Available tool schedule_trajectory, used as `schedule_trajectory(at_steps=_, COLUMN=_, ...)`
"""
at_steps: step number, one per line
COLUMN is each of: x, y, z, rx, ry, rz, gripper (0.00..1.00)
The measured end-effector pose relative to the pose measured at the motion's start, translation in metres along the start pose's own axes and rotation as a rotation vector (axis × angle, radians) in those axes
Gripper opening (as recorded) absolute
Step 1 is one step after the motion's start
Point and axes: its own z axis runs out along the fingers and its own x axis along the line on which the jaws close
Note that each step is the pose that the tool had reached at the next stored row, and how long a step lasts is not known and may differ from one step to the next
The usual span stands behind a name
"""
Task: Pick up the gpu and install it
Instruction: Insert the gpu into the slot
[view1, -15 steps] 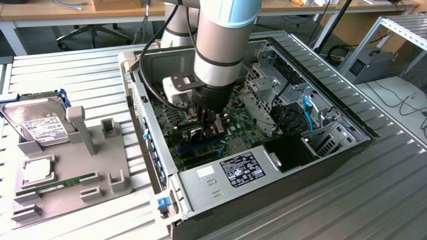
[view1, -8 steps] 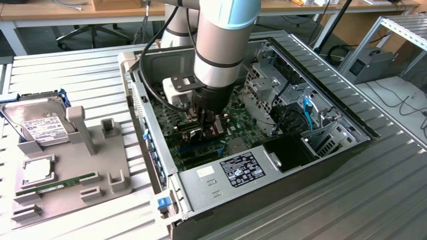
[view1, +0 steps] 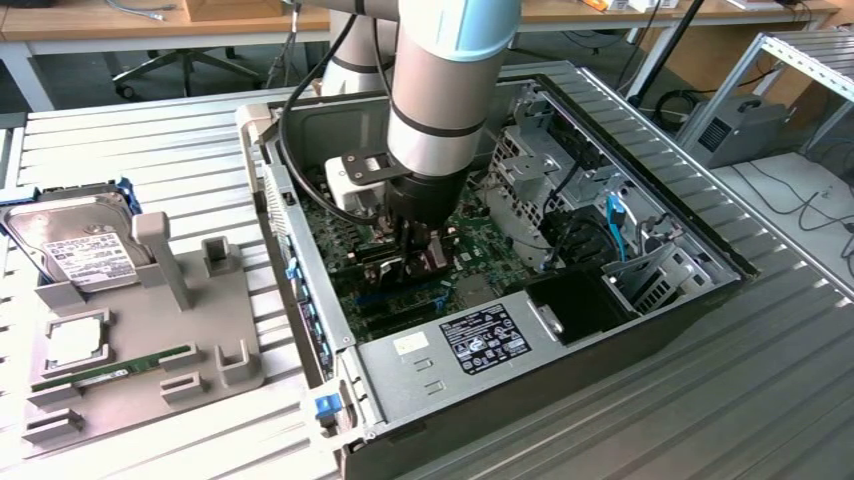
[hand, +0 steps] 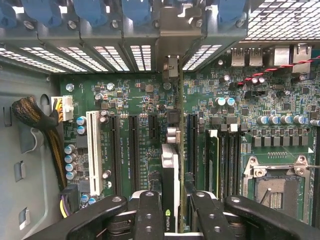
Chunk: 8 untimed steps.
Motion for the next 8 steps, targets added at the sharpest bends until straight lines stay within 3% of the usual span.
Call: schedule_trajectory(at_steps=8, x=0.0000, y=0.0000, z=0.0000, rx=0.0000, ry=0.0000, rz=0.000, gripper=0.27)
